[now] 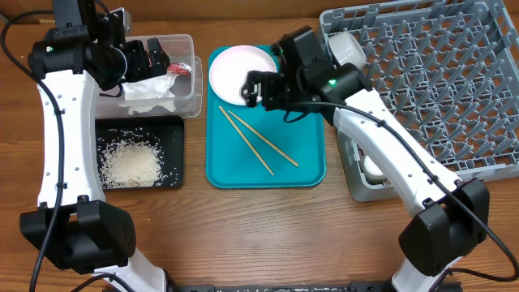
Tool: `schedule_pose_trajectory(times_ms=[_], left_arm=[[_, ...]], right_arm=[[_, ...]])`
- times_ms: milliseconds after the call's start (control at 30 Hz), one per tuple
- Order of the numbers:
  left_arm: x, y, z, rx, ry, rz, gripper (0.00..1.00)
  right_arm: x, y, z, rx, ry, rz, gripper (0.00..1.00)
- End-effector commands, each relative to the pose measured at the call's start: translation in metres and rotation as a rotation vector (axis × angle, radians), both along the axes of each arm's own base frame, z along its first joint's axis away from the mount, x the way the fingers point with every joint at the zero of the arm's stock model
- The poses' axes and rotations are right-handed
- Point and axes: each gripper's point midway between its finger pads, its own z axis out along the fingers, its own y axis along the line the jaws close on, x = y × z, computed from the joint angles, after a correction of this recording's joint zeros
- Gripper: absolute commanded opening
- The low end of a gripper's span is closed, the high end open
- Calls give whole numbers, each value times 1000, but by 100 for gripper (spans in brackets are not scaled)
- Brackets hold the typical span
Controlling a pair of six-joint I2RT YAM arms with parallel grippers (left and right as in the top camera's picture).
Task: Sort waste into correct bins and load items into the dishwasher
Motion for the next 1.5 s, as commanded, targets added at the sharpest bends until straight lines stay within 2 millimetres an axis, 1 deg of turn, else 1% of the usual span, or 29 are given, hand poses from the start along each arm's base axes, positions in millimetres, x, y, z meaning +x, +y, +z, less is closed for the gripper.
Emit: schedule_pose_trajectory(times_ms=[0,167,333,467,667,800,867,1067,1300,1400,1467], left_arm=[[-3,0,17,17,-43,-7,100],[-3,0,17,17,-43,-7,100],[-3,0,17,17,-43,-7,100],[-3,0,17,17,-43,-7,100],[-3,0,17,17,-43,-7,100],[-3,0,18,17,-43,-7,100],[-3,0,17,17,-43,-7,100],[-3,0,17,17,-43,-7,100],[-3,0,18,17,-43,-7,100],[-3,0,17,17,-43,-7,100],[-3,0,18,17,-43,-7,100]], right_arm=[[28,-45,-6,-252,-134,-92,100],[33,-63,-23,-405,-160,-29,100],[45,-80,-60,-471,-100,-10,100],[57,-95,-78,-481,-72,-41,100],[75,-121,-83,-478,-75,-104,100],[80,-138,-86,-480,-63,-137,100],[82,-143,-86,-478,-58,-145,100],[84,-133,-83,-461,-83,-98,100],[95,-122,-62,-460,-154,-54,100],[89,-112,-64,-451,-156,24,100],[87,-111,-67,-462,-147,44,100]])
